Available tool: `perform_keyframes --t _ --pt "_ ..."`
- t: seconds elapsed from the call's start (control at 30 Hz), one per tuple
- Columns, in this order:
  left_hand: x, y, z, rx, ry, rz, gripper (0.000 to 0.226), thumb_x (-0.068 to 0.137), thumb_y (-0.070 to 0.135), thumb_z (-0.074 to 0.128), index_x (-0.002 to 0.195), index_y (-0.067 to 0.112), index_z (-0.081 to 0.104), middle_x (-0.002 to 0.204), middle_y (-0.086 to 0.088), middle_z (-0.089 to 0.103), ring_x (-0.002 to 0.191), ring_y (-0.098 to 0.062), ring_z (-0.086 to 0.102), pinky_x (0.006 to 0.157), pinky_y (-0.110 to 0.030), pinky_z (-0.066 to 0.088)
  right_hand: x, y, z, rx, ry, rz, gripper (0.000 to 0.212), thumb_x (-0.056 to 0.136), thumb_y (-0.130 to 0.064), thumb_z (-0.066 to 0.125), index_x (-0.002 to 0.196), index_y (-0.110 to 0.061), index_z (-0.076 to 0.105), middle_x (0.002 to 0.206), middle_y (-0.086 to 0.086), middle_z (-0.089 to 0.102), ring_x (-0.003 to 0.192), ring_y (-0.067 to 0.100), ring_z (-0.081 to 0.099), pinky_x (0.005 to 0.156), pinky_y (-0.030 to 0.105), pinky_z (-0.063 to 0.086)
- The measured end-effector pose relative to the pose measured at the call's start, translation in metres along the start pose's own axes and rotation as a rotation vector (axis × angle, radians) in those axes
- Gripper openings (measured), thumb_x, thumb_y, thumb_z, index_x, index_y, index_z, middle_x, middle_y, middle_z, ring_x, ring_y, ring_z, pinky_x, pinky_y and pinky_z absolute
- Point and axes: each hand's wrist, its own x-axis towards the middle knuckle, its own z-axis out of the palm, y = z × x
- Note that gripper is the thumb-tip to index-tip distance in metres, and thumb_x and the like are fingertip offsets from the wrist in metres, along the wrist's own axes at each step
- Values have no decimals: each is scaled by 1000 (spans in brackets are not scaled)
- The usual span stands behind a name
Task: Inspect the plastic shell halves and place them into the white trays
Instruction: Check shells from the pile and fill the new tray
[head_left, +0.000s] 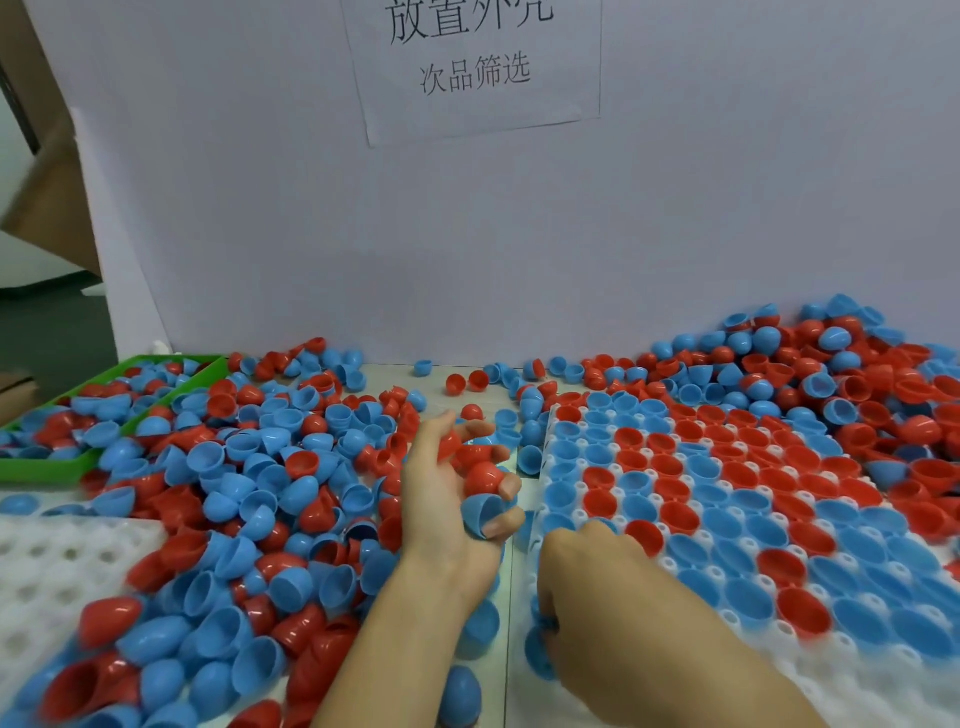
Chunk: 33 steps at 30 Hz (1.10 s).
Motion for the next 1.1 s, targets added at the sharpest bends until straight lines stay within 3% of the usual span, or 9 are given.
perform_keyframes --t 0.1,0.2,0.43,0.57,0.63,0.73,0.83,0.97,1.1 --pt "-3 -2 3 24 -51 -28 28 83 40 63 90 13 62 75 -5 53 53 -14 40 37 -17 21 -2 1 -1 -9 -26 -24 38 93 -15 57 70 -23 29 80 -6 29 63 8 31 50 21 26" --pt "-5 -4 6 27 -69 -38 37 71 42 67 93 12 63 73 -5 56 53 -14 41 35 -17 23 0 7 -3 16 -50 -51 25 93 -18 58 75 -19 41 81 -4 35 64 9 35 61 24 40" --pt "-7 -11 11 -88 -80 -72 38 73 38 67 93 7 64 75 -10 55 55 -18 46 37 -23 30 -3 11 -6 56 -43 -108 17 98 -21 52 82 -18 46 77 -3 33 62 11 35 55 22 33" --pt "-6 -10 11 -161 -68 -88 35 74 36 66 91 6 63 76 -13 58 59 -20 52 45 -23 41 0 18 -2 79 25 -101 29 98 -39 56 108 -12 64 110 5 57 93 24 56 86 37 52" --pt "-6 -9 12 -198 -63 -84 32 75 35 66 90 6 64 78 -14 59 63 -20 53 48 -25 44 1 20 2 79 76 -107 33 97 -45 56 108 -15 66 112 6 63 95 25 59 89 40 53" --pt "-7 -8 12 -199 -65 -70 30 80 35 65 92 7 65 81 -13 58 67 -21 53 53 -27 45 4 24 4 187 240 -135 24 94 -49 58 98 -26 62 93 -2 65 83 15 61 78 34 57" --pt "-9 -8 12 -127 -106 -74 32 84 39 63 97 10 64 83 -11 59 67 -21 54 63 -31 44 7 24 1 480 450 -153 18 92 -45 62 98 -43 45 77 -13 60 70 3 59 60 17 49" --pt "-17 -11 17 -80 -211 -92 34 77 43 65 94 13 69 78 -10 66 64 -22 66 56 -34 56 10 19 1 616 536 -223 23 89 -39 69 92 -48 48 83 -21 59 89 -11 55 67 5 45" --pt "-23 -19 23 -40 -136 -142 44 75 48 67 100 12 76 80 -13 70 71 -25 73 59 -35 60 14 16 4 565 610 -229 21 88 -28 73 99 -42 63 86 -28 55 91 -17 51 72 1 43"
